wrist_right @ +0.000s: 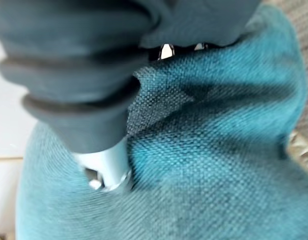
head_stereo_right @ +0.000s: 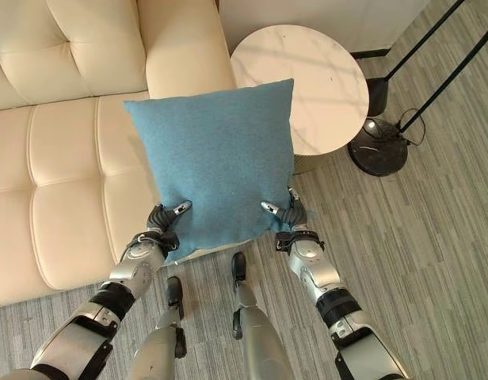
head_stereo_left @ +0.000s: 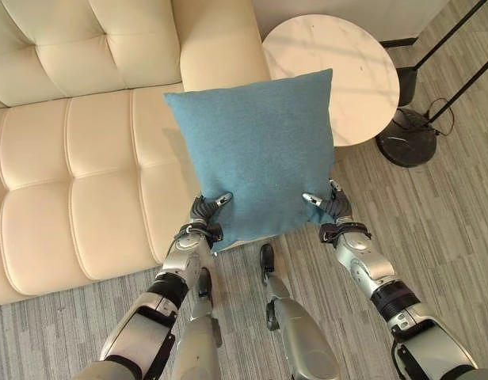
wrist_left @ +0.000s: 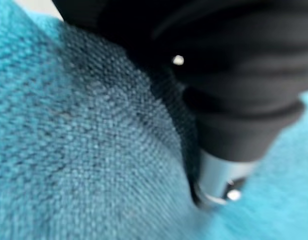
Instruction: Pick up all the scattered cushions and arrange them neatly on the sofa.
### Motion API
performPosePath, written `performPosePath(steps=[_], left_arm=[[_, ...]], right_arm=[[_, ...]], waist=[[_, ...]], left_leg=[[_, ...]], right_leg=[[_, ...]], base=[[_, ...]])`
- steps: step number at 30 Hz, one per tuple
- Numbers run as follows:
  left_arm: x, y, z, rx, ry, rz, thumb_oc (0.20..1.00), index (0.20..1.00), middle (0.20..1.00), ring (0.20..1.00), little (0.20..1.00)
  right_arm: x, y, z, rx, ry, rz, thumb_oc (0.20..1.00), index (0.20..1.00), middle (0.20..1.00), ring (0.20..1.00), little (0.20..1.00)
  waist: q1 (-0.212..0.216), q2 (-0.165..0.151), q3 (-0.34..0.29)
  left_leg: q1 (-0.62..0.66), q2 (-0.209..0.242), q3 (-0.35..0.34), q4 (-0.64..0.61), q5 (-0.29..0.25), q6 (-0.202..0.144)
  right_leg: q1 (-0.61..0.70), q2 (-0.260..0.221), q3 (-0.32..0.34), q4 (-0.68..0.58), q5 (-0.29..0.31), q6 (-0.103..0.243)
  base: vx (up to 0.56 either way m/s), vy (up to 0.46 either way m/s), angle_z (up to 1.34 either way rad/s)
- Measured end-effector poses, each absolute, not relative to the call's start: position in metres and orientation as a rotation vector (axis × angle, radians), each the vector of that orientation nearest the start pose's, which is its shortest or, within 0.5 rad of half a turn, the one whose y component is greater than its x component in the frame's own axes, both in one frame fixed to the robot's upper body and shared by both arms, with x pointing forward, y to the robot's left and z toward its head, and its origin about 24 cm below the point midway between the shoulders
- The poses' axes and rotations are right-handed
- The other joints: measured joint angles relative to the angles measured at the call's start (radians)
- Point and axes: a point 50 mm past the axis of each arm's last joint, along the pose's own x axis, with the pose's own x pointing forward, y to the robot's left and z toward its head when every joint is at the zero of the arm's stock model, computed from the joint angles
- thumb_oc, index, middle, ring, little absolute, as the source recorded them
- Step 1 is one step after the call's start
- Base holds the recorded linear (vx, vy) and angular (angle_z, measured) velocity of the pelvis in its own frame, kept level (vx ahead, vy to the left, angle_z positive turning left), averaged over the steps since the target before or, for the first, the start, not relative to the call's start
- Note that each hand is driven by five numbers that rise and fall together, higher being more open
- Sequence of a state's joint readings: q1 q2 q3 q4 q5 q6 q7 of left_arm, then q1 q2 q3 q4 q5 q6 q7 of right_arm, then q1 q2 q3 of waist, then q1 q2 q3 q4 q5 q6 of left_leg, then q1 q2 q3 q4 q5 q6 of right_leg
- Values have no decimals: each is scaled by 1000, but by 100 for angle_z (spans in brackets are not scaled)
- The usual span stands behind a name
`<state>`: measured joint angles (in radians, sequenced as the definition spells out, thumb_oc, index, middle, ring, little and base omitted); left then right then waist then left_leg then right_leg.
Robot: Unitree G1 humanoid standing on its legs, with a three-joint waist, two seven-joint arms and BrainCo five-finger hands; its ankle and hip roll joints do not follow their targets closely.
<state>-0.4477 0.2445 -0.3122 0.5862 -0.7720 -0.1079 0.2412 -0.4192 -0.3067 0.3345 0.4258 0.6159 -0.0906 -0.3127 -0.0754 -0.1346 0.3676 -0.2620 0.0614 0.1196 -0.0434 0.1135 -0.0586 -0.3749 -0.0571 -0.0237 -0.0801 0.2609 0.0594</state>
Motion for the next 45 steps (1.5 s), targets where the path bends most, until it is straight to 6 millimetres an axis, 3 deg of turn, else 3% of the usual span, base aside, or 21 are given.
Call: performPosePath(steps=[8,13,20,23,25,31,34,39,40,41,43,44,45], left_arm=[[318,133,30,-615,193,55,200,200,200,200,200],[310,129,35,-676,170,29,200,200,200,200,200],[287,137,34,-684,149,7,200,200,200,200,200],[267,145,35,-680,142,-12,200,200,200,200,200],[257,153,38,-672,122,-23,200,200,200,200,200],[239,162,35,-658,107,-47,200,200,200,200,200],[236,164,42,-651,70,-75,200,200,200,200,200],[232,167,47,-635,37,-83,200,200,200,200,200],[230,169,46,-632,40,-78,200,200,200,200,200],[229,168,45,-641,42,-75,200,200,200,200,200],[227,168,44,-638,47,-73,200,200,200,200,200],[227,169,44,-635,50,-74,200,200,200,200,200],[226,169,43,-631,56,-73,200,200,200,200,200]], right_arm=[[321,-143,52,487,51,-77,200,200,200,200,200],[314,-144,53,578,42,-63,200,200,200,200,200],[287,-147,50,615,36,9,200,200,200,200,200],[268,-151,47,607,52,60,200,200,200,200,200],[259,-152,50,600,43,107,200,200,200,200,200],[240,-153,50,604,40,180,200,200,200,200,200],[233,-156,50,624,23,188,200,200,200,200,200],[228,-151,51,662,6,192,200,200,200,200,200],[228,-150,52,668,5,193,200,200,200,200,200],[229,-150,52,666,3,195,200,200,200,200,200],[227,-150,50,666,14,191,200,200,200,200,200],[226,-151,48,665,20,188,200,200,200,200,200],[225,-150,47,665,25,189,200,200,200,200,200]], waist=[[9,22,17],[11,43,29],[28,60,28],[32,73,19],[32,78,10],[36,85,-114],[33,83,-140],[37,74,-157],[40,74,-157],[47,88,-154],[51,102,-149],[55,93,-152],[63,84,-159]], left_leg=[[33,-4,-5,-19,0,0],[55,-1,-22,-24,2,-2],[106,7,-30,-36,4,-5],[144,5,-31,-36,-6,1],[157,5,-32,-36,-10,4],[181,-13,-40,-36,-20,15],[197,-23,-46,-42,-32,25],[203,-47,4,-30,-34,40],[202,-48,21,-28,-31,49],[188,-19,48,-14,-23,64],[190,10,53,-13,-30,71],[197,12,54,-14,-29,69],[198,17,55,-12,-28,66]], right_leg=[[28,-2,-7,0,1,-6],[53,-3,-18,0,-16,-9],[106,4,-32,-1,-25,-15],[148,0,-32,-1,-39,-16],[162,-3,-32,-1,-42,-15],[189,-17,-34,-1,-52,-4],[205,-24,-33,-1,-53,0],[177,-44,-3,27,-56,34],[170,-51,-9,24,-91,51],[154,-51,-43,47,-133,75],[117,-48,-92,266,-189,58],[135,-49,-96,314,-225,58],[166,-50,-89,357,-308,40]], base=[[0,0,0],[30,43,6],[67,58,5],[89,82,8],[53,82,2],[35,118,4],[-57,139,1],[-148,65,-21],[-180,70,-53],[-129,51,-62],[-68,-2,-27],[-111,-44,2],[-55,-36,-1]])
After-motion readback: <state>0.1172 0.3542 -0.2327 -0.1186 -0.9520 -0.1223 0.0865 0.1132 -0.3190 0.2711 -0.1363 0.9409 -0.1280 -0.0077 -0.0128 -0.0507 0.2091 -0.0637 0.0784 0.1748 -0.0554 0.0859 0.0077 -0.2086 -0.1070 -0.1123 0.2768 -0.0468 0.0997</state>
